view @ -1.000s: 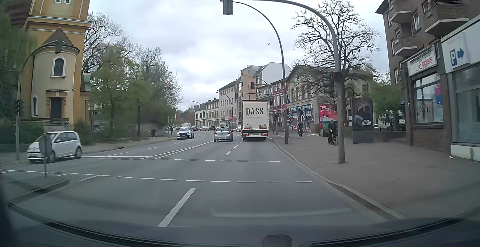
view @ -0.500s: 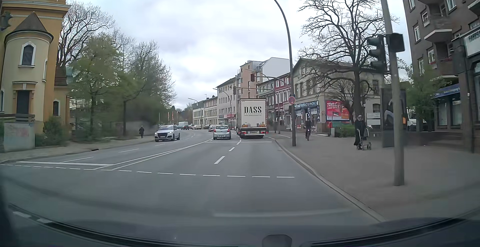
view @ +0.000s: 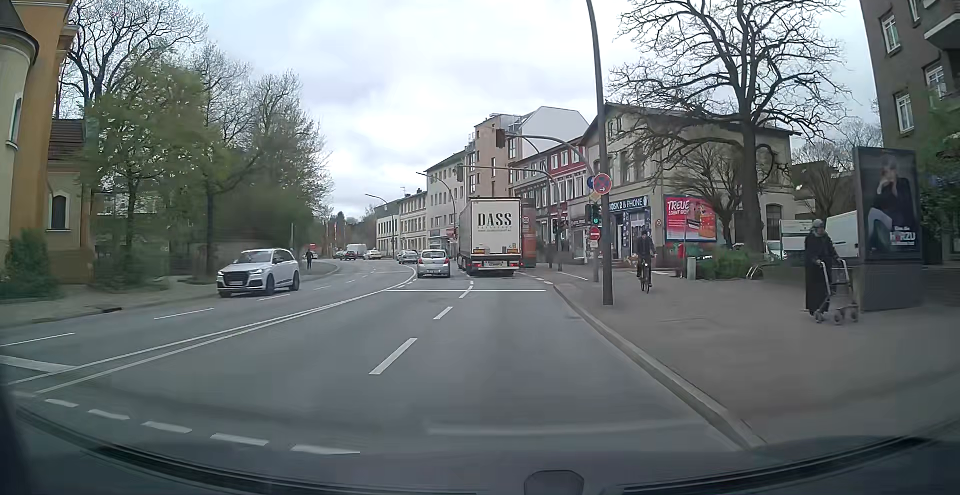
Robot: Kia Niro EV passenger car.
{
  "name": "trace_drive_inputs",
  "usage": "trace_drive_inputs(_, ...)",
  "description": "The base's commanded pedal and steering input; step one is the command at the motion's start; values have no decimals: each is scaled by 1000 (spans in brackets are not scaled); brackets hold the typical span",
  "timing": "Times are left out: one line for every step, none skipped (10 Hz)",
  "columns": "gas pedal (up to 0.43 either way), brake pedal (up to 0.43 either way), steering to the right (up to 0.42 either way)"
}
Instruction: Follow the waypoints while adhering to traffic rules and regulations
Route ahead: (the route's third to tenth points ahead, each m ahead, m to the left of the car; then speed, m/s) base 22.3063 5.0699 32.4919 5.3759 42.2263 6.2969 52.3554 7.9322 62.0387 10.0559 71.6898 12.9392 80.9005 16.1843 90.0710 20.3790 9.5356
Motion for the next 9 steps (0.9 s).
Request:
trace_drive_inputs(169,6,6)
trace_drive_inputs(169,0,6)
trace_drive_inputs(169,6,6)
trace_drive_inputs(169,0,6)
trace_drive_inputs(169,0,6)
trace_drive_inputs(177,0,6)
trace_drive_inputs(177,0,5)
trace_drive_inputs(177,0,0)
trace_drive_inputs(177,0,-5)
